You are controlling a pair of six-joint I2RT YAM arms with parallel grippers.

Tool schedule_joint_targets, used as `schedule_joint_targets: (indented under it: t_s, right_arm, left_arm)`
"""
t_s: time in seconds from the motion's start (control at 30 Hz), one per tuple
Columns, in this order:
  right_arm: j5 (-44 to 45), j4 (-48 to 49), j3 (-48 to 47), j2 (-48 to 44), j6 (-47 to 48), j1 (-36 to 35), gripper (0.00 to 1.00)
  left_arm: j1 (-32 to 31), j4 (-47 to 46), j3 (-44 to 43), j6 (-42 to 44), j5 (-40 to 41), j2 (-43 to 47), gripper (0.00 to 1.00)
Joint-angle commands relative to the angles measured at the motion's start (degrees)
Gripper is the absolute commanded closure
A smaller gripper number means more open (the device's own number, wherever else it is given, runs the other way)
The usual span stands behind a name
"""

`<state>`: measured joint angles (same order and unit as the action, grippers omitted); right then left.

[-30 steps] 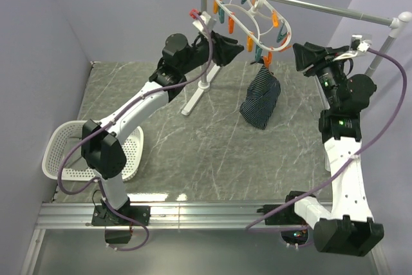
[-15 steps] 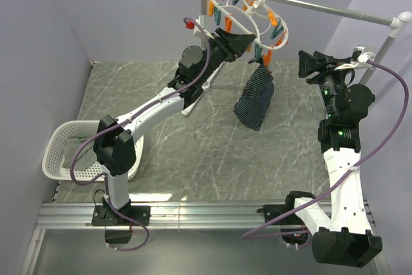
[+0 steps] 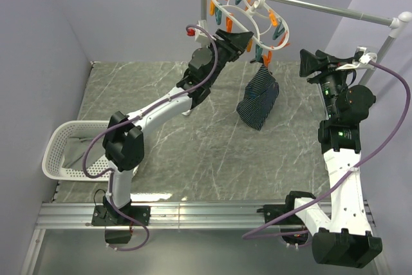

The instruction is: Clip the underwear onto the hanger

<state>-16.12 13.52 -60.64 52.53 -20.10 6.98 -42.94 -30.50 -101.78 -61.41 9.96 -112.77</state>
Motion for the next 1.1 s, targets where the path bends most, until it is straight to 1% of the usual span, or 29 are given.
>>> schedule_joint_targets:
  t_s: [0.0, 0.1, 0.2, 0.23, 0.3, 0.33, 0.4, 0.43, 0.57, 0.6, 0.67, 0.7, 0.77, 0.8, 0.93, 0.97, 1.07]
  right_arm:
    - [0.04, 3.44, -0.09, -0.42, -0.12, -0.3, 0.38]
    - [-0.75, 3.53, -0.18, -0.15, -0.29, -0.3, 0.38]
    - [-1.81, 3.71, 0.0, 0.2, -0.03, -0.3, 0.38]
    - [-2.07, 3.71, 0.0, 0.2, -0.03, -0.3, 0.38]
    - [-2.16, 3.45, -0.35, 0.64, -0.03, -0.3, 0.38]
    - [-2.25, 3.27, -0.44, 0.81, 0.06, -0.22, 0.38]
    - [-2.51, 3.18, -0.62, 1.08, -0.55, -0.3, 0.38]
    - [-2.6, 3.27, -0.7, 1.25, -0.82, -0.3, 0.38]
    - [-3.39, 3.36, -1.06, 1.87, -2.92, -0.22, 0.38]
    - [-3.39, 3.27, -1.32, 2.05, -3.89, -0.22, 0.38]
    - [-4.18, 3.35, -1.58, 2.31, -4.86, -0.22, 0.38]
    - [-4.18, 3.44, -1.76, 2.48, -5.73, -0.22, 0.38]
    - [-4.36, 3.53, -2.28, 2.92, -7.14, -0.22, 0.38]
    - [-4.36, 3.36, -2.46, 3.27, -8.54, -0.22, 0.37]
    - [-2.43, 0.56, -4.21, 5.64, -13.2, -0.22, 0.36]
    - [-2.51, -0.24, -4.74, 6.26, -14.08, -0.22, 0.36]
    - [-3.48, -0.86, -5.63, 7.76, -16.9, -0.22, 0.39]
  left_arm:
    - [-0.39, -1.4, -4.39, -1.52, 2.35, -0.96, 0.49]
    - [-0.31, -3.42, -5.36, -1.61, 1.65, -2.19, 0.52]
    - [-0.13, -5.44, -6.15, -0.65, 0.33, -3.07, 0.6]
    - [0.13, -5.62, -7.02, -0.47, -0.19, -3.68, 0.68]
    - [1.01, -4.83, -8.43, -0.91, -2.13, -4.21, 0.76]
    - [1.36, -4.4, -8.79, -1.26, -3.09, -4.65, 0.83]
    - [2.15, -3.51, -8.88, -1.96, -6.34, -4.48, 0.93]
    - [2.94, -3.08, -8.79, -2.66, -7.57, -4.13, 1.0]
    - [5.49, -0.88, -8.7, -5.38, -16.35, -3.25, 1.0]
    - [6.63, 0.08, -8.53, -6.17, -20.29, -2.9, 1.0]
    - [7.69, 1.4, -8.96, -8.02, -24.7, -2.89, 1.0]
    - [8.74, 3.58, -9.66, -8.46, -28.46, -2.98, 1.0]
    - [9.8, 4.92, -10.46, -10.22, -32.26, -3.16, 1.0]
    - [10.59, 5.88, -11.68, -10.75, -36.37, -3.5, 1.0]
    - [11.65, 7.56, -15.03, -13.38, -44.12, -5.0, 1.0]
    - [11.74, 7.56, -15.12, -13.47, -44.84, -5.0, 1.0]
    - [11.65, 6.42, -15.03, -14.79, -48.17, -4.91, 1.0]
